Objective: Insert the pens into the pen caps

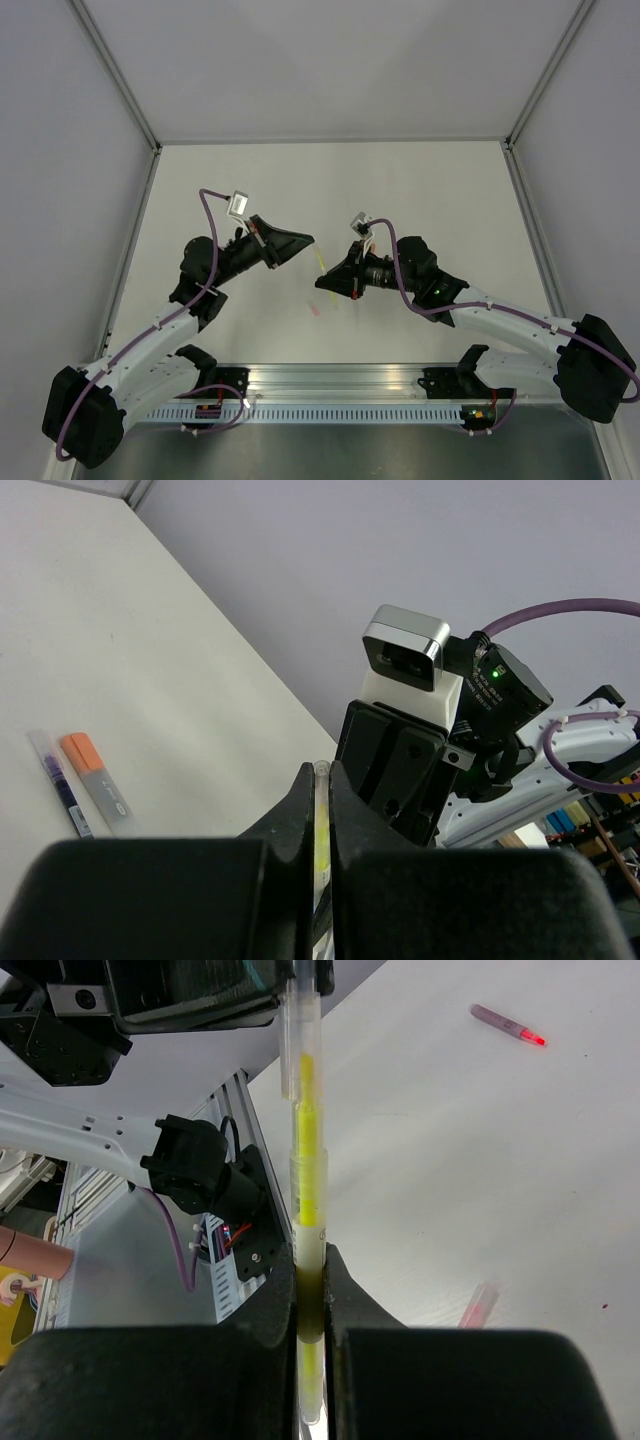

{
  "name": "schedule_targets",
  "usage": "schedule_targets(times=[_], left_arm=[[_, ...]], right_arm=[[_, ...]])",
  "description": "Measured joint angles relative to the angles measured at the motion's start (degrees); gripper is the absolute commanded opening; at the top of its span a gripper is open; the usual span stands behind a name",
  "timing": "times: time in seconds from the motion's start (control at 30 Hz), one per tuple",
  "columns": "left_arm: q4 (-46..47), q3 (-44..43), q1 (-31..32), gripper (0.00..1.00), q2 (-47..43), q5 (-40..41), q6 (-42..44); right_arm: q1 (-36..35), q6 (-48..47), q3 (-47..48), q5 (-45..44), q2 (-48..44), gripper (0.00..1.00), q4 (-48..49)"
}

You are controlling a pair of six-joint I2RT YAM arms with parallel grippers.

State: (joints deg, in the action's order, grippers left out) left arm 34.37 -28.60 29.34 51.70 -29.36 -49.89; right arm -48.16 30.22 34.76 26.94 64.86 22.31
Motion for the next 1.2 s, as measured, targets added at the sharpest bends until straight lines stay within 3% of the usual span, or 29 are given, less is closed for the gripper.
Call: schedule_targets(times=[0.57, 0.63, 0.73, 0.83, 1.2], left_arm=[[-3.1, 0.4, 0.0, 0.03, -0.8, -3.9, 1.8], [-3.2, 0.8, 0.0, 0.07, -1.0, -4.0, 2.0], [-3.2, 0.9, 0.0, 0.34, -1.1, -4.4, 2.6], [-3.7, 0.9, 0.0, 0.45, -1.3, -5.5, 2.9], [-4.3, 0.9, 0.0, 0.48, -2.3, -5.0, 3.0]], right_arm=[[-0.3, -0.1, 0.0, 0.2, 0.0, 0.00, -0.5], [-0.4, -0.1, 0.0, 0.2, 0.0, 0.00, -0.9], [-0.4, -0.2, 0.0, 0.5, 0.2, 0.00, -0.9], [-0.4, -0.1, 0.0, 0.6, 0.7, 0.00, -0.7], [-0.3, 0.0, 0.0, 1.8, 1.5, 0.00, -0.1]])
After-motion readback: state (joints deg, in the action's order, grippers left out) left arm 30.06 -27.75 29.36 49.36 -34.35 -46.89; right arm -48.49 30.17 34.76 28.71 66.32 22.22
